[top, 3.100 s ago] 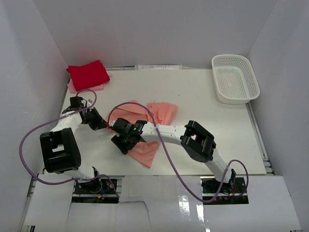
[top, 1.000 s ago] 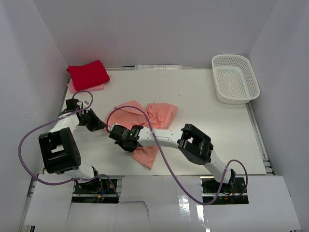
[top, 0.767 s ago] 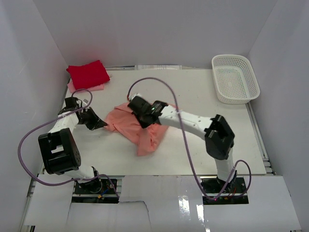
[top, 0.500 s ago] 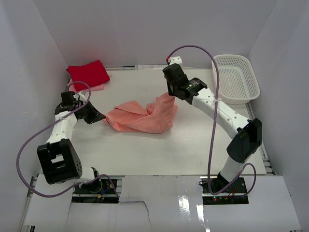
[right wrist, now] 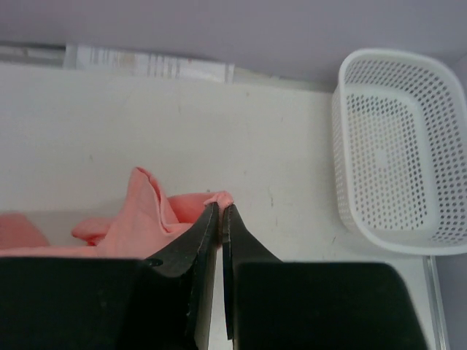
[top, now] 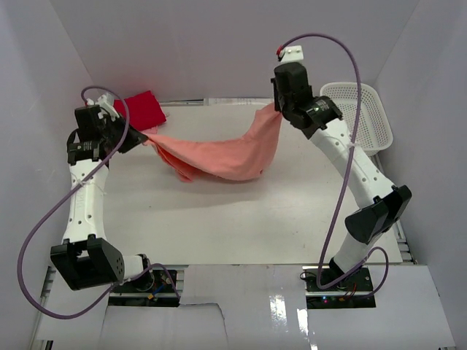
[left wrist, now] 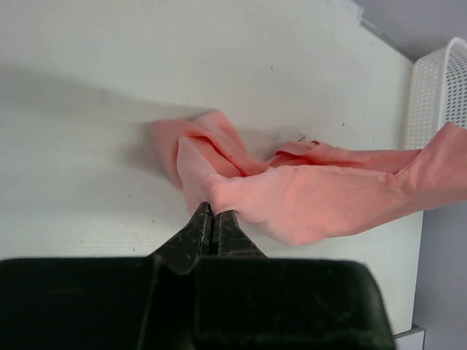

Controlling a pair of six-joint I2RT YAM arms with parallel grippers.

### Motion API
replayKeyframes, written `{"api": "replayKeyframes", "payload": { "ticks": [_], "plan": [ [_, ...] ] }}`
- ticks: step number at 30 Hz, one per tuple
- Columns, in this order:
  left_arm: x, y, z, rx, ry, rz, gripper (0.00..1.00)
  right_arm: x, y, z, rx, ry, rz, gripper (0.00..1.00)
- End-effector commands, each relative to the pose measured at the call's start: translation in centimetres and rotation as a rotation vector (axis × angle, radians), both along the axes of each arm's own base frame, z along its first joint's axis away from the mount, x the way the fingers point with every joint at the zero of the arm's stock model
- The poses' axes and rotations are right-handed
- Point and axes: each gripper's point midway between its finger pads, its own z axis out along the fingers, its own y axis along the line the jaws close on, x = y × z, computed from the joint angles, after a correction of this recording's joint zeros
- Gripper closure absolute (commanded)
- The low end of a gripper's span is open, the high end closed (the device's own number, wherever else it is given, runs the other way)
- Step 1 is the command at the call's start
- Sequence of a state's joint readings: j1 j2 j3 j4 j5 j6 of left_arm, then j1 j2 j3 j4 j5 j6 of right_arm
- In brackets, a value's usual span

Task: Fold and stack the t-shirts
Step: Flatten out the tshirt

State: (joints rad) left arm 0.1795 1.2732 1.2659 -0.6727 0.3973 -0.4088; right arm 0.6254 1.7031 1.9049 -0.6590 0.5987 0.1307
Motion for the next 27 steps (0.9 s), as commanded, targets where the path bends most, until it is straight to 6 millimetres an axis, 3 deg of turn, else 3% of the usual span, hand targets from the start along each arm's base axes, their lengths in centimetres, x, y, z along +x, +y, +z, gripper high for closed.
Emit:
{"api": "replayKeyframes", "payload": {
  "ticks": [1,4,6,7,8,9,10,11,17,21,27],
  "plan": [
    [1.7,0.6,6.1,0.028,-0.13,0.03,1.0,1.5,-2.2,7.8,0.05,-0.183,-0.043,0.92],
    [2.1,0.4,9.9,0.041,-0.207,0.011,1.0,0.8,-3.4,10.8,0.078,-0.246,-0.059,0.92],
    [1.7,-0.6,11.5,0.029,-0.249,-0.033,1.0,-0.9,-4.3,13.3,0.119,-0.301,-0.055,0.92],
    [1.1,-1.2,12.6,0.025,-0.294,-0.057,1.0,-1.4,-4.5,12.6,0.119,-0.296,-0.05,0.92],
    [0.7,-1.9,13.1,0.019,-0.321,-0.089,1.0,-3.3,-5.6,15.7,0.182,-0.383,-0.046,0.92],
    [0.1,-2.9,13.4,0.013,-0.344,-0.125,1.0,-4.4,-5.9,16.4,0.209,-0.412,-0.026,0.92],
    [-0.8,-3.3,14.1,0.027,-0.394,-0.133,1.0,-4.8,-5.9,15.2,0.208,-0.402,-0.01,0.92],
    [-1.2,-3.6,14.5,0.036,-0.417,-0.142,1.0,-7.1,-7.1,18.0,0.265,-0.485,0.002,0.92],
    [-4.1,-5.5,17.5,0.11,-0.552,-0.188,1.0,-14.6,-10.1,23.1,0.325,-0.637,0.088,0.92],
    [-5.8,-5.5,19.2,0.12,-0.613,-0.17,1.0,-18.0,-12.4,25.5,0.318,-0.696,0.103,0.92],
    [-7.3,-4.7,20.2,0.14,-0.657,-0.112,1.0,-19.7,-13.9,26.0,0.258,-0.71,0.104,0.92]
  ]
}}
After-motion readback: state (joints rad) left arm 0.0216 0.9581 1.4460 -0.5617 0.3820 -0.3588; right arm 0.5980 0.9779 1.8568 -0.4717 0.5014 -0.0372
